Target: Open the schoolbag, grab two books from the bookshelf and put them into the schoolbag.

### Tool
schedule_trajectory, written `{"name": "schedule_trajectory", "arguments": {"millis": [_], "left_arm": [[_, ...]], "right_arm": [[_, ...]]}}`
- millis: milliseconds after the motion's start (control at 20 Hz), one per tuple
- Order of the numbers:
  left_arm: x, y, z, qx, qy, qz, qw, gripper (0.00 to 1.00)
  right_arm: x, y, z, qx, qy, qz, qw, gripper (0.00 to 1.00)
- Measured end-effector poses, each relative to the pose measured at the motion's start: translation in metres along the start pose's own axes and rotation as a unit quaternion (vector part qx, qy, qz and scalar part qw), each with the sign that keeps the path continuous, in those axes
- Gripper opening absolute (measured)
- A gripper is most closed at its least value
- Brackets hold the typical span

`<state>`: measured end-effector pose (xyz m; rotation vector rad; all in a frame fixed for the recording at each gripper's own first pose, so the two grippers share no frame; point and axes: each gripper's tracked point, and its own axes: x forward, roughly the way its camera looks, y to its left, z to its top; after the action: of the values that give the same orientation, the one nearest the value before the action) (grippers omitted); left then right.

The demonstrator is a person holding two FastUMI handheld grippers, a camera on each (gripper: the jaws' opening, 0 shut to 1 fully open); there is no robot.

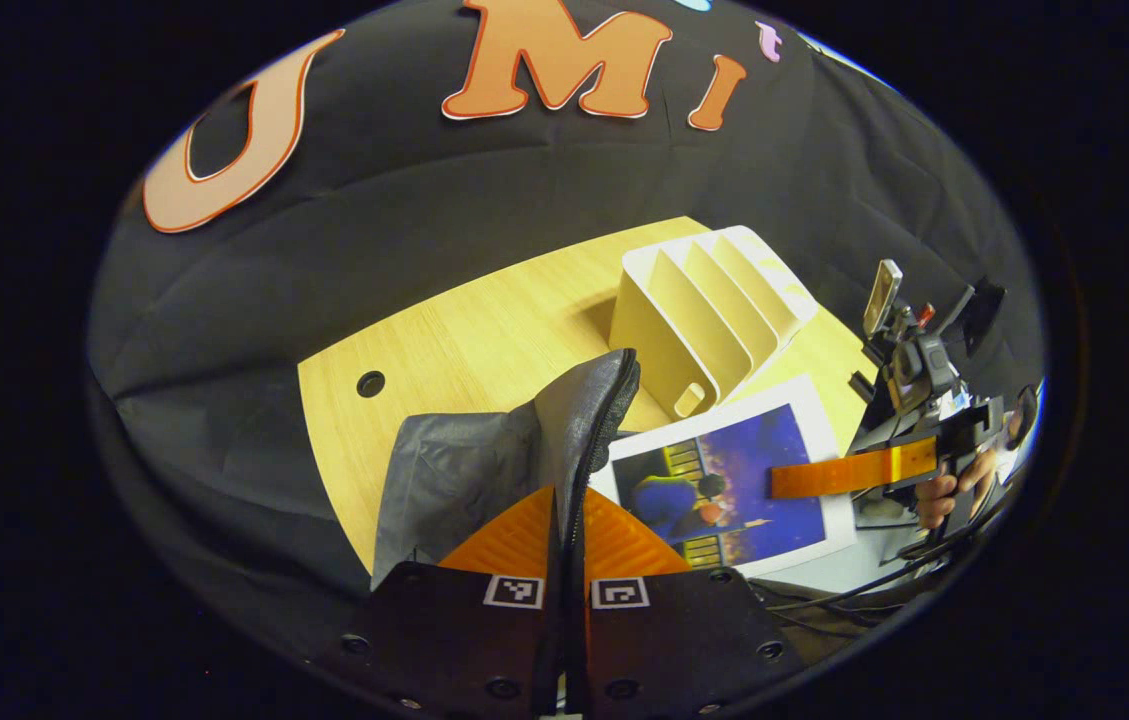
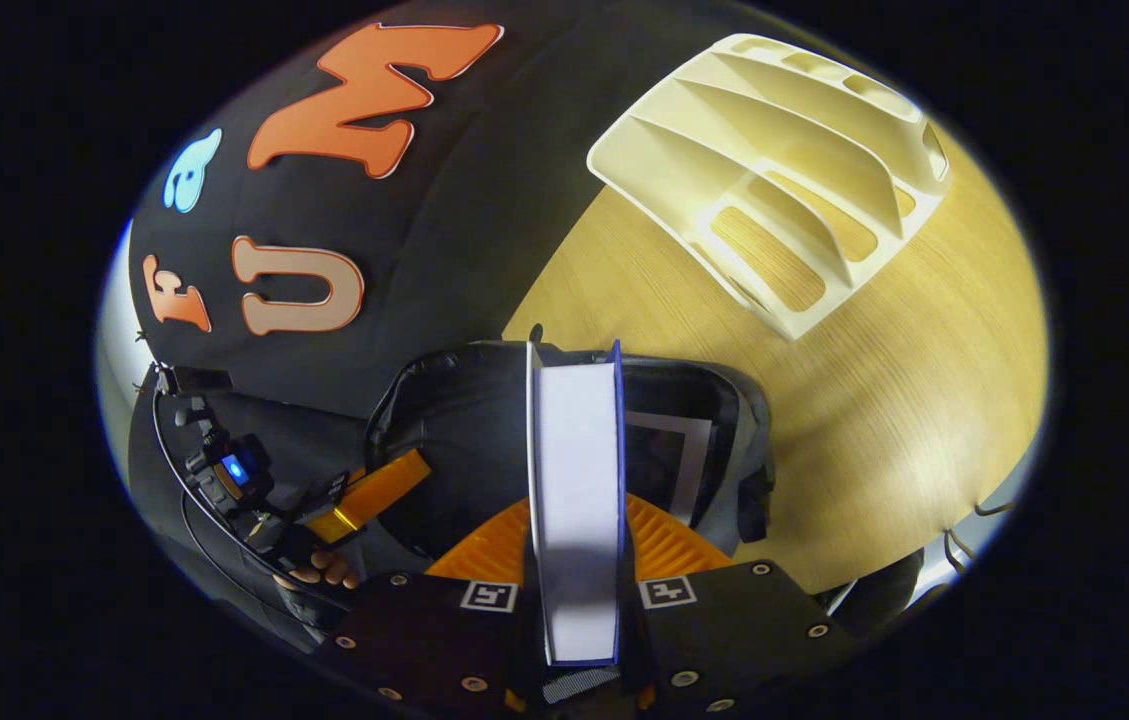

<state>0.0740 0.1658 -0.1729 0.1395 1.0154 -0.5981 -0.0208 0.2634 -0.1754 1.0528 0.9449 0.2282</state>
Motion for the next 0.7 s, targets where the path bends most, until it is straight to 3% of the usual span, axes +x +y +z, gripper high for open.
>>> {"name": "schedule_trajectory", "arguments": {"millis": [700], "left_arm": [[-0.008, -0.019, 0.008, -0.025, -0.049, -0.041, 0.998, 0.04]], "right_arm": [[0.092, -0.004, -0.030, 0.045, -0.005, 0.027, 0.999, 0.30]]}}
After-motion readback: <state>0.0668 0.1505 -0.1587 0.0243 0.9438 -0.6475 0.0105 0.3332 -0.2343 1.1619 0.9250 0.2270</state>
